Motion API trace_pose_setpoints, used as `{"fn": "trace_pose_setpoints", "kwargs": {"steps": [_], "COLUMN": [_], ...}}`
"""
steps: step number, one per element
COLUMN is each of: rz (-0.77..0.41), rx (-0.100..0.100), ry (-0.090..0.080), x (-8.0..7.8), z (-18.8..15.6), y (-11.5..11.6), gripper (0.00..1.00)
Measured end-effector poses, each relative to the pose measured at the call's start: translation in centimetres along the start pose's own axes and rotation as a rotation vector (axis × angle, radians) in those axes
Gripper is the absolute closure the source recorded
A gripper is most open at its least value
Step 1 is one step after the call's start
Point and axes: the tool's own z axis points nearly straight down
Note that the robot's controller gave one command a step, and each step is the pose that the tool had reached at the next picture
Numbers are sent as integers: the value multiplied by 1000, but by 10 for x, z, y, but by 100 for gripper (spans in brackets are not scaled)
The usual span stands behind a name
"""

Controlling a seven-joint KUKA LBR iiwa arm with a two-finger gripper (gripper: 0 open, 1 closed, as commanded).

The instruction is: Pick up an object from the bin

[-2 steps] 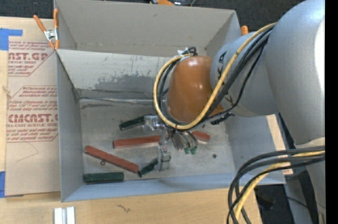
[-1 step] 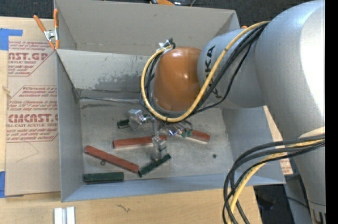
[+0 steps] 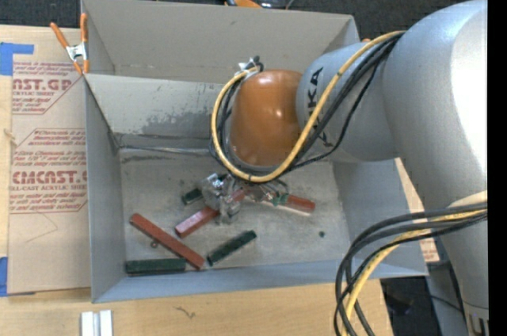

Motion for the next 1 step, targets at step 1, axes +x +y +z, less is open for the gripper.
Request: {"fn": "trace_pose_setpoints", "kwargs": {"steps": [1], "rz": [-30], "rx": [3], "ry": [2], "x": [58], "z": [-173], "y": [-3], "gripper": [100]}}
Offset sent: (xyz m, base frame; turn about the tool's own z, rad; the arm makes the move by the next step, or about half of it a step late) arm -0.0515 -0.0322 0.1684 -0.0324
